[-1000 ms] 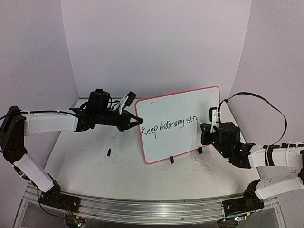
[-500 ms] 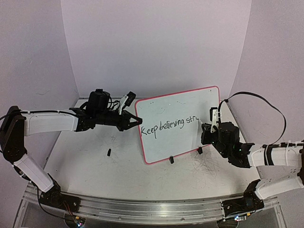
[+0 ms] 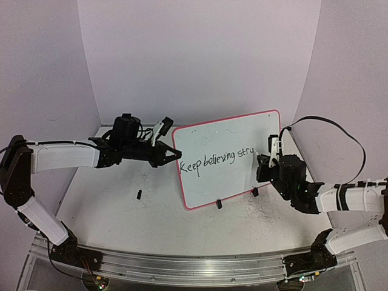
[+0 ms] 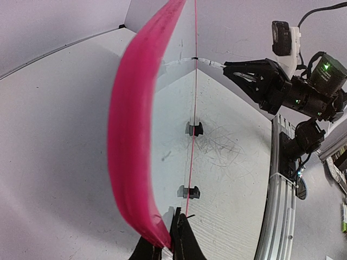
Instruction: Write a sentence on the whiteboard
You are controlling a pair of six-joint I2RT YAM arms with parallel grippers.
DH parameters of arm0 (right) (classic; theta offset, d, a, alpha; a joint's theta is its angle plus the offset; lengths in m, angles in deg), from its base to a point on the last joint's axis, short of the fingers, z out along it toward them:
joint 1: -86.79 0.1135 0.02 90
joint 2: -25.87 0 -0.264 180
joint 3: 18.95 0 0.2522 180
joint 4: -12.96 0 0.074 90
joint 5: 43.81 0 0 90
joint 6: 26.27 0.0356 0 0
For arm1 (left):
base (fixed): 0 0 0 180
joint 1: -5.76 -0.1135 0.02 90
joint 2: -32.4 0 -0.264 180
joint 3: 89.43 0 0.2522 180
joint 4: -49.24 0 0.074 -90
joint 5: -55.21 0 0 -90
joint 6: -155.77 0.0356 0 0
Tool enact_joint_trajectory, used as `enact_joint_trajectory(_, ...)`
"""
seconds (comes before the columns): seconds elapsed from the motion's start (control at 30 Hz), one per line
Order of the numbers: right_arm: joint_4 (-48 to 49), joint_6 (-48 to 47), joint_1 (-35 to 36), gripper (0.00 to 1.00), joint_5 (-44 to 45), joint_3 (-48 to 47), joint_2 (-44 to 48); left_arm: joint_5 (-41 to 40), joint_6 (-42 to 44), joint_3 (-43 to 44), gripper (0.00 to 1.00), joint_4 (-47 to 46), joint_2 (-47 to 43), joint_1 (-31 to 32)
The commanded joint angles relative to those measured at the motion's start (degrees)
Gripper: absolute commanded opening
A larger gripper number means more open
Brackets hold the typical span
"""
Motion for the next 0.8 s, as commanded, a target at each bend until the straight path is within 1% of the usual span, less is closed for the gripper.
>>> enact_joint_trajectory(0.0,2.4,-0.9,-0.3,0.0,-1.9,-2.2,-0.4,-4.9,6.1,-0.3,0.0,3.1,-0.4,0.3)
enact_joint_trajectory(0.43,-0.2,0.7,-0.2,0.0,-4.8,-1.4,-1.5,-5.3,6.3,-0.4,0.0,3.2,-0.8,0.3)
enact_joint_trajectory(0.53,-1.1,0.9,-0.3,0.0,-4.3,-1.3,-1.1,-5.5,6.3,-0.4,0.0,3.2,-0.8,0.3)
enact_joint_trajectory(0.6,-2.3,1.0,-0.3,0.0,-2.9,-1.0,0.9,-5.8,6.3,-0.4,0.0,3.3,-0.8,0.3)
enact_joint_trajectory(0.7,-3.1,1.0,-0.3,0.0,-0.1,1.3,8.3,-6.6,6.2,-0.4,0.0,3.3,-0.8,0.3)
enact_joint_trajectory(0.77,-3.8,1.0,-0.9,0.0,0.6,2.2,10.7,-7.1,6.2,-0.3,0.0,3.4,-0.7,0.3)
